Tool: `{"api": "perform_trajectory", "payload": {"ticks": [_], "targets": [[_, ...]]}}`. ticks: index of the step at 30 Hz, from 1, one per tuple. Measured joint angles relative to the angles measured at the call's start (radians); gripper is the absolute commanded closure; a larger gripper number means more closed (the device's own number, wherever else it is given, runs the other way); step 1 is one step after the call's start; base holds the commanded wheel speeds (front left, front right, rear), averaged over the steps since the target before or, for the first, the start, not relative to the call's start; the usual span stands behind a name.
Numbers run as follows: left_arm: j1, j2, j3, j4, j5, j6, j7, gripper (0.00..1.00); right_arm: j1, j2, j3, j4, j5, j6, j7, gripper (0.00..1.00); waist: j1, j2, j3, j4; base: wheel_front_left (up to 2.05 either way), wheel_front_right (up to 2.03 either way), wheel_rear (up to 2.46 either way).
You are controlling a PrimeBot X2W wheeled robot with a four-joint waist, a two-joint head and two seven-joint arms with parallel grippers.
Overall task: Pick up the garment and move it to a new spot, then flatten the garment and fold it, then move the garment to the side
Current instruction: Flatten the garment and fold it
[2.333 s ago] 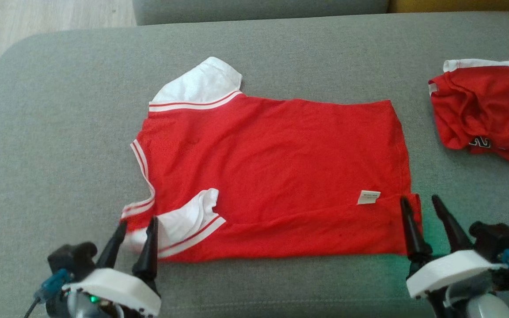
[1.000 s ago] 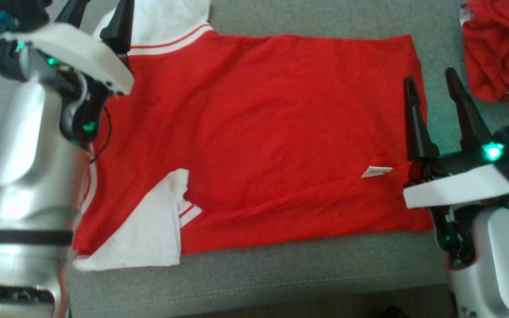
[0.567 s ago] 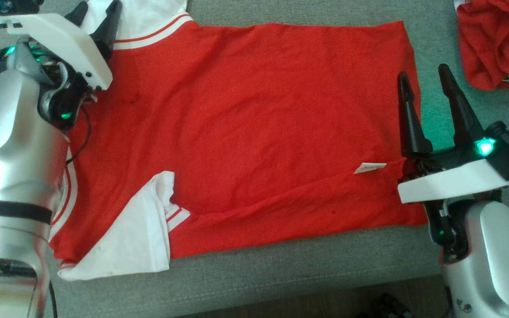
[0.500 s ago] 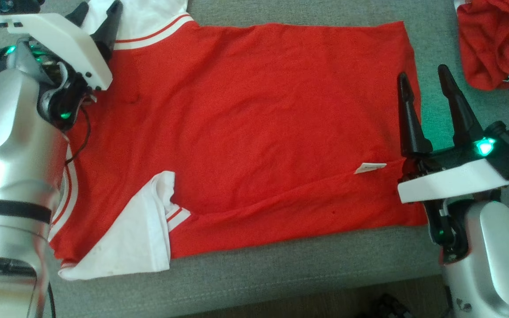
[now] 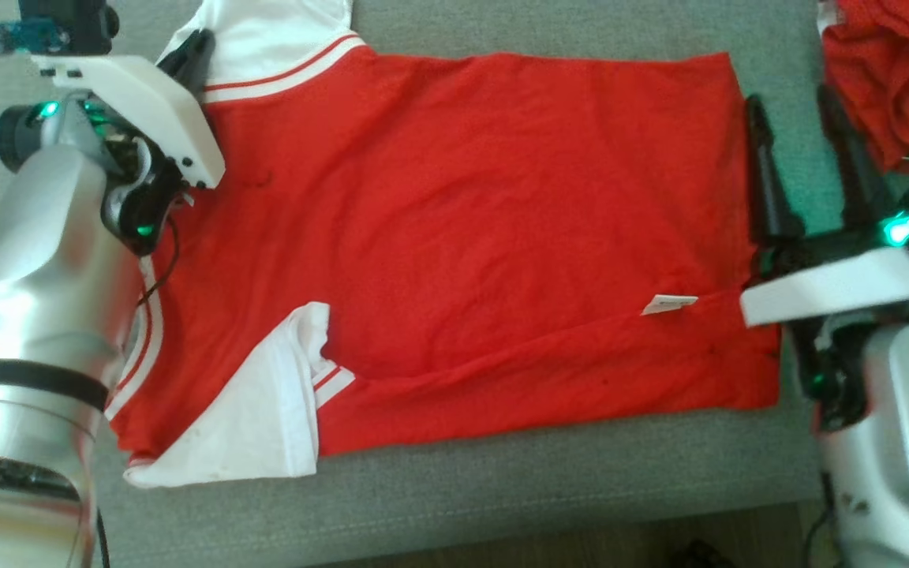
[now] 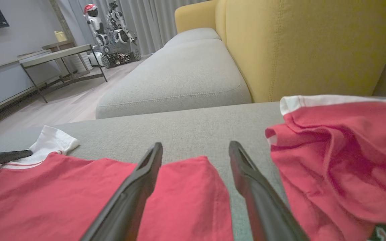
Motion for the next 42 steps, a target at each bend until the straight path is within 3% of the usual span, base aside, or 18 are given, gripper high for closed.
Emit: {"api": "perform_trajectory", "payload": {"ticks": [8,16,22,23,24,25,35,42], "targets": [[0.002,-0.04,-0.007,0.05,0.009,0.0,-0.172,1.0,-0.179,-0.109,0.026,0.184,0.068,0.0,0.085,0.0,0.0,0.0,-0.032,0.038,0.0,0.0,0.0],[-0.018,-0.071,-0.04,0.077,0.006,0.0,-0.211,1.0,-0.291,-0.166,0.117,0.435,0.178,0.0,0.198,0.0,0.0,0.0,-0.031,0.069,0.0,0.0,0.0],[-0.031,-0.082,-0.067,0.086,-0.012,0.0,-0.229,1.0,-0.353,-0.189,0.146,0.535,0.223,0.0,0.257,0.0,0.0,0.0,-0.027,0.084,0.0,0.0,0.0],[-0.031,-0.084,-0.07,0.087,-0.02,0.0,-0.233,1.0,-0.363,-0.195,0.153,0.544,0.225,0.0,0.267,0.17,0.0,0.0,-0.028,0.086,0.0,0.0,0.0],[-0.032,-0.084,-0.074,0.088,-0.026,0.0,-0.241,1.0,-0.372,-0.202,0.159,0.549,0.232,0.0,0.272,0.67,0.0,0.0,-0.029,0.087,0.0,0.0,0.0],[-0.033,-0.084,-0.077,0.088,-0.032,0.0,-0.249,1.0,-0.378,-0.207,0.162,0.552,0.237,0.0,0.273,1.0,0.0001,0.0,-0.031,0.089,0.0,0.0,0.0],[-0.033,-0.083,-0.077,0.064,-0.047,0.0,-0.321,1.0,-0.379,-0.215,0.178,0.501,0.244,0.0,0.18,1.0,0.0,0.0,-0.061,0.103,0.0,0.0,0.0],[0.019,-0.071,-0.056,-0.06,-0.037,0.023,-0.333,1.0,-0.356,-0.228,0.169,0.466,0.244,0.0,0.147,1.0,0.0,0.0,-0.077,0.113,0.0,0.0,0.0]]}}
